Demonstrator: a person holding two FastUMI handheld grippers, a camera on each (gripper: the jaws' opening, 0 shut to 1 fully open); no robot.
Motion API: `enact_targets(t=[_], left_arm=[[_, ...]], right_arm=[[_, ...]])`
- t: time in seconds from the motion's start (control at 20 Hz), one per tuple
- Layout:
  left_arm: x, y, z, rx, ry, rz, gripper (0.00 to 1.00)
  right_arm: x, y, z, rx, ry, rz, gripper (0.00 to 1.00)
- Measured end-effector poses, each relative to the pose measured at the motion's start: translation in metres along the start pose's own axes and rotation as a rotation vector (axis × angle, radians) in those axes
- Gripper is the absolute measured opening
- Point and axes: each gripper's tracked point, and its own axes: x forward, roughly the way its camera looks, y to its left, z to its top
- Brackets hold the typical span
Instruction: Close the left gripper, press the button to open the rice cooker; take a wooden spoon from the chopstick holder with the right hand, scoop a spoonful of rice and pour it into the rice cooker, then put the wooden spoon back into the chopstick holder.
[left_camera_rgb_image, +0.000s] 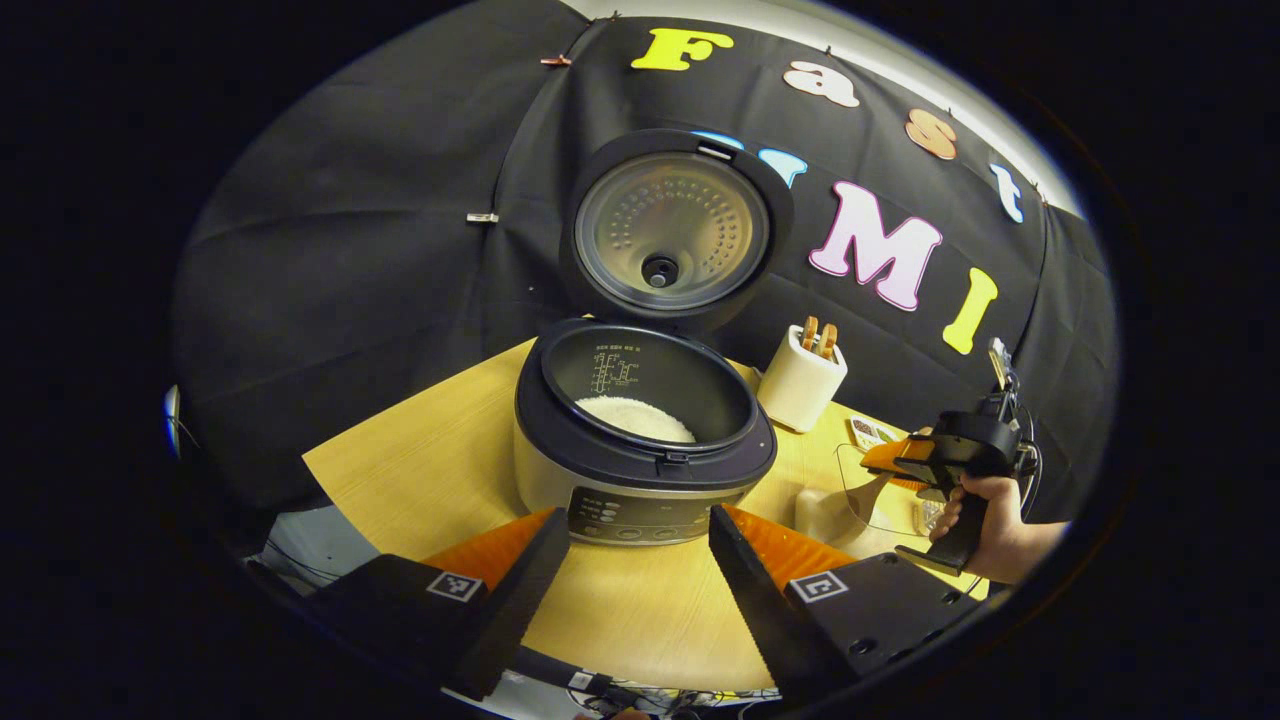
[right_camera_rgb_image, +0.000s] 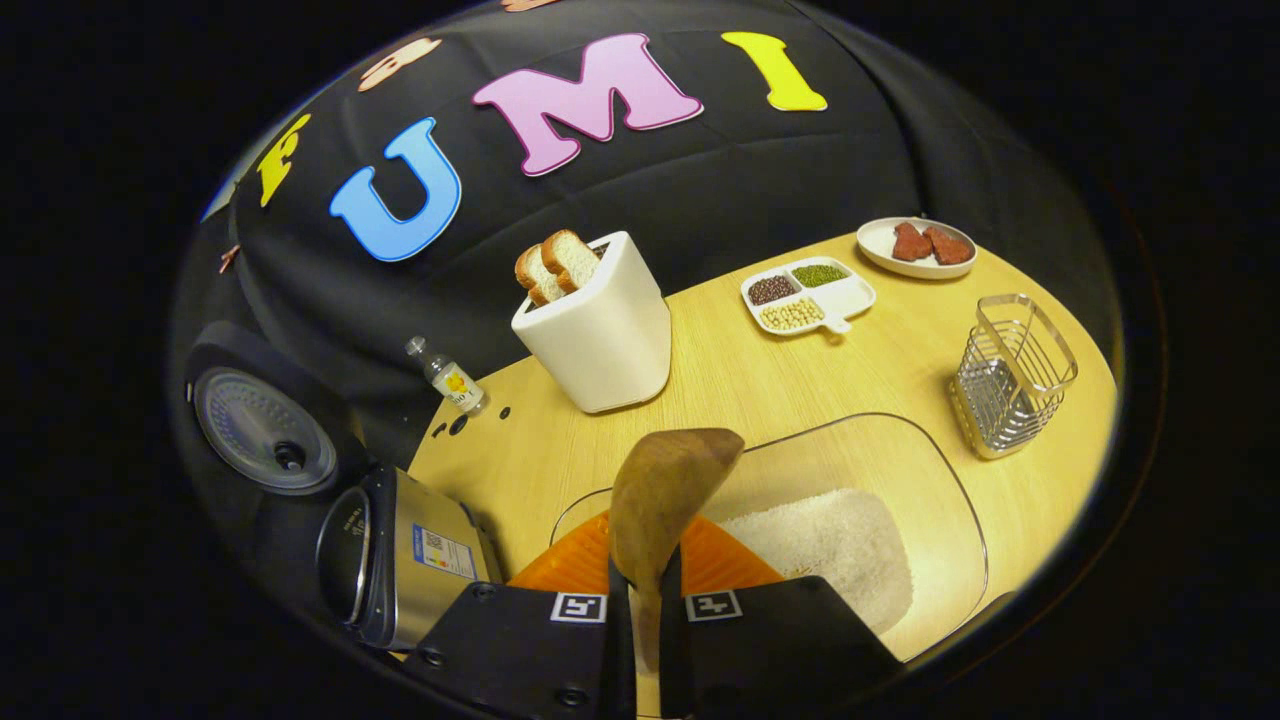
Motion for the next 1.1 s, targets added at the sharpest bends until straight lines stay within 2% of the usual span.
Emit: enact_targets(t=[0.3, 0.85, 0.95, 1.0, 1.1], left_arm=[[0.000, -0.009, 0.006, 0.007, -0.009, -0.020, 0.95], [-0.010, -0.022, 0.023, 0.039, -0.030, -0.049, 0.95], [-0.012, -0.024, 0.028, 0.040, -0.039, -0.053, 0.95], [-0.013, -0.025, 0.032, 0.039, -0.044, -0.055, 0.92], [-0.016, -0.025, 0.038, 0.035, -0.056, -0.062, 0.95]], right_arm=[[-0.014, -0.012, 0.011, 0.124, 0.016, 0.037, 0.14], [-0.052, -0.068, 0.064, 0.448, -0.038, 0.003, 0.13], [-0.057, -0.067, 0.072, 0.500, -0.043, 0.016, 0.13], [-0.062, -0.065, 0.076, 0.527, -0.044, 0.029, 0.14], [-0.068, -0.057, 0.086, 0.580, -0.049, 0.061, 0.14]])
